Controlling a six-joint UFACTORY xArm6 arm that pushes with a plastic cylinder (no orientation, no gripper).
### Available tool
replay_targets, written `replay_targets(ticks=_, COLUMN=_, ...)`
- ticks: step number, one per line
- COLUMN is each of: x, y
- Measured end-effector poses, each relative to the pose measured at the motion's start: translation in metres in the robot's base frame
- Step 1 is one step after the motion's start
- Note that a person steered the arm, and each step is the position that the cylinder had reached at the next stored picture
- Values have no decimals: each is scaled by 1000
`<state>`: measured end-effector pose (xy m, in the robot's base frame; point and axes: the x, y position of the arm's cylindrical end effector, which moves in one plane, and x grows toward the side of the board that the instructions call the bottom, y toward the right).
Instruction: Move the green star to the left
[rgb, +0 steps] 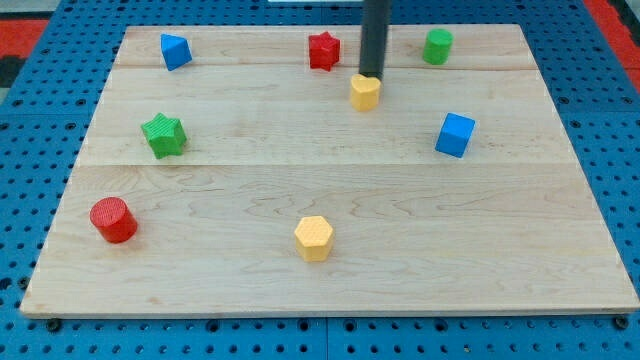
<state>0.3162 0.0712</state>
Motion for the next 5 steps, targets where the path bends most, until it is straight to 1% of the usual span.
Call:
replay_targets(ticks=1, x=37, y=-10)
replay_targets(ticks=2, x=24, y=-55)
replay_targets(ticks=3, x=33, y=-79)
replay_targets(ticks=4, x=68, y=-66)
replay_targets(ticks=5, x=107, y=-37)
